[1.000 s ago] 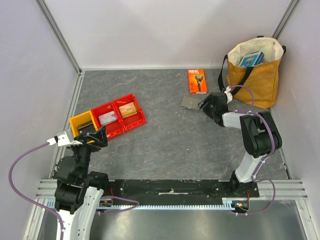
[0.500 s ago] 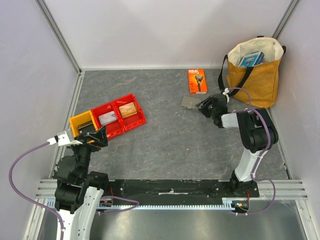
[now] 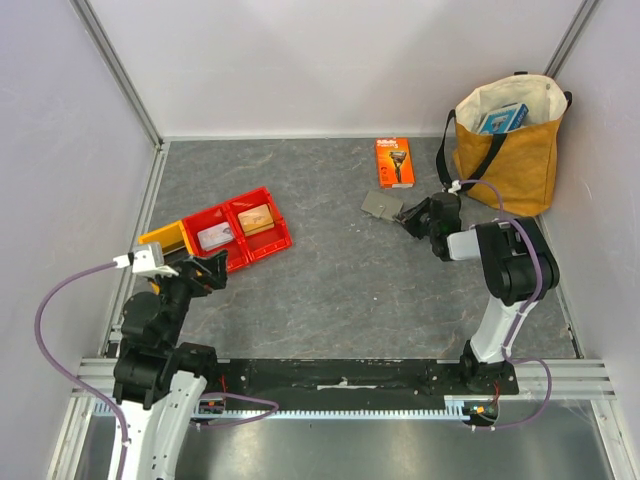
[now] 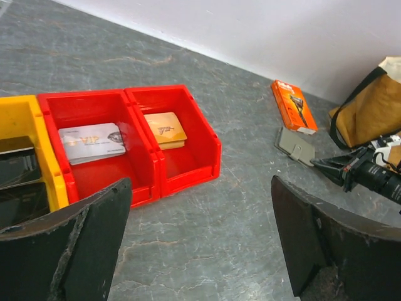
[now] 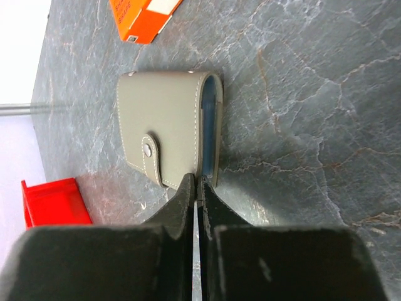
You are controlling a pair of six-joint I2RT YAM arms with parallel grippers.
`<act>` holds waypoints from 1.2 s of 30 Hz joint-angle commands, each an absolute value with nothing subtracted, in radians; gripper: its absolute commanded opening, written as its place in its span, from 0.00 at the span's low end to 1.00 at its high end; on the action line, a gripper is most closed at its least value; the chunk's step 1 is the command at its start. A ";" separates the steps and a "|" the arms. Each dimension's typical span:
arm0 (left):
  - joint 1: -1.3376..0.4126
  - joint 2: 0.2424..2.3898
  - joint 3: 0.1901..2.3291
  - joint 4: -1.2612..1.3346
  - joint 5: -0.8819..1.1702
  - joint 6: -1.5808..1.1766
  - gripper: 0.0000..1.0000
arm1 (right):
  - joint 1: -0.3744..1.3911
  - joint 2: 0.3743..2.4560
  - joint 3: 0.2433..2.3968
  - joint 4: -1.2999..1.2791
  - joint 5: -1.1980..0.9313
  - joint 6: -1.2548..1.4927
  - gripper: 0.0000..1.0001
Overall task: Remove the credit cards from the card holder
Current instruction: Move the card holder to the center of the board.
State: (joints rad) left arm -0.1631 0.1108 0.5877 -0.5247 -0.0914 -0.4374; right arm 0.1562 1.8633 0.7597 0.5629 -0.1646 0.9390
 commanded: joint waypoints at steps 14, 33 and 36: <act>-0.198 0.656 0.673 -0.379 0.525 -0.339 0.92 | 0.306 1.528 0.609 0.133 -0.485 0.631 0.00; -0.517 1.153 0.841 -0.331 0.428 -0.406 0.86 | 0.503 1.273 0.643 -0.244 -0.227 0.583 0.45; -0.578 1.236 0.848 -0.305 0.374 -0.434 0.84 | 0.522 1.212 0.565 -0.172 -0.235 0.664 0.43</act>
